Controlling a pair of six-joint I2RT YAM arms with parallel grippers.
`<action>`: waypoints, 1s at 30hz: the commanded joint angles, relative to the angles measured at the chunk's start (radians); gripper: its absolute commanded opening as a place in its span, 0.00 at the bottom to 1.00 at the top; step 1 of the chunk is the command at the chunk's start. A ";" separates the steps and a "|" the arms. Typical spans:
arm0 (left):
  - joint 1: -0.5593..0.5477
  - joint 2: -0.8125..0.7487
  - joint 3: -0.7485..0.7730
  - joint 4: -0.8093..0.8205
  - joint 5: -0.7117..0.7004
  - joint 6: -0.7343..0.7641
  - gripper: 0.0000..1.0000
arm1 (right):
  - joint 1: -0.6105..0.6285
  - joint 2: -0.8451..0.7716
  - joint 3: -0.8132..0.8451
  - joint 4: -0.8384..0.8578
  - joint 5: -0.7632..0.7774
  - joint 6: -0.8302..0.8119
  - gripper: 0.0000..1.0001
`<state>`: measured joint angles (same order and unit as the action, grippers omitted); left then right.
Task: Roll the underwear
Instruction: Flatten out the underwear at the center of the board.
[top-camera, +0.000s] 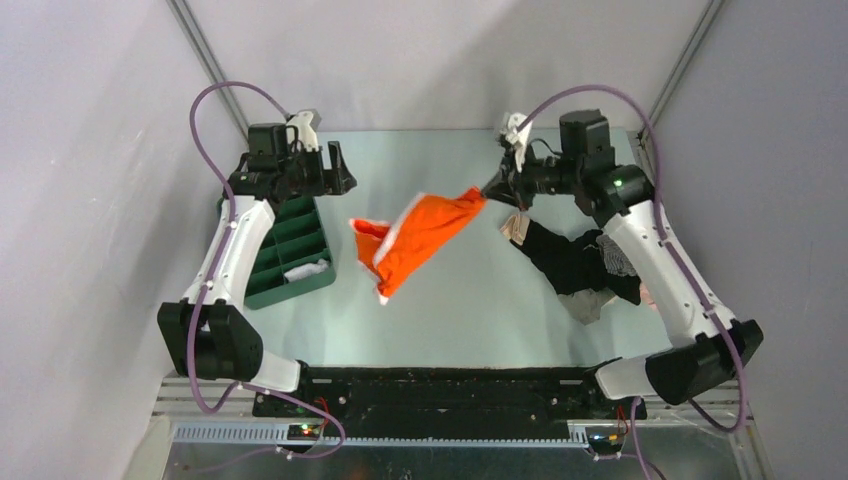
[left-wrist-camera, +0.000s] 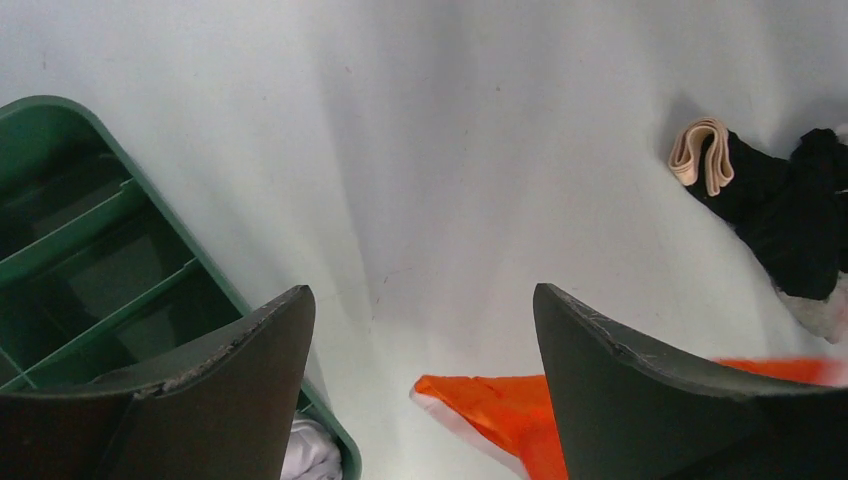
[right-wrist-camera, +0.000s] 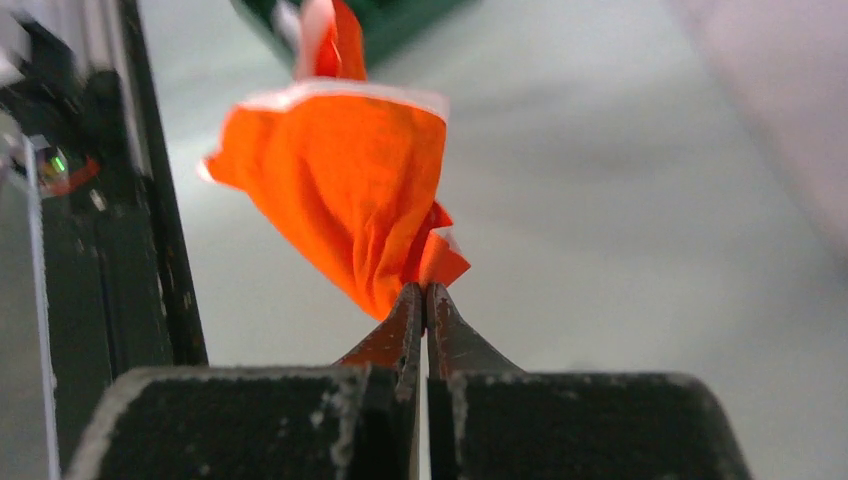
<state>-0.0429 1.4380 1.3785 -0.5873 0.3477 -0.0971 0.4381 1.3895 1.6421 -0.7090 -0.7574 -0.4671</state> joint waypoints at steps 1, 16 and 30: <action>-0.007 -0.011 0.005 0.053 0.063 -0.025 0.86 | -0.120 0.025 -0.265 -0.008 0.020 -0.077 0.00; -0.186 0.279 0.028 -0.201 0.274 0.467 0.79 | -0.389 0.009 -0.578 0.176 0.148 0.361 0.47; -0.251 0.728 0.538 -0.581 0.384 0.940 0.63 | -0.398 -0.052 -0.633 0.177 0.143 0.418 0.53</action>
<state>-0.2878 2.0567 1.7802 -0.9745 0.6876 0.7013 0.0452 1.3682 1.0145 -0.5484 -0.6102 -0.0738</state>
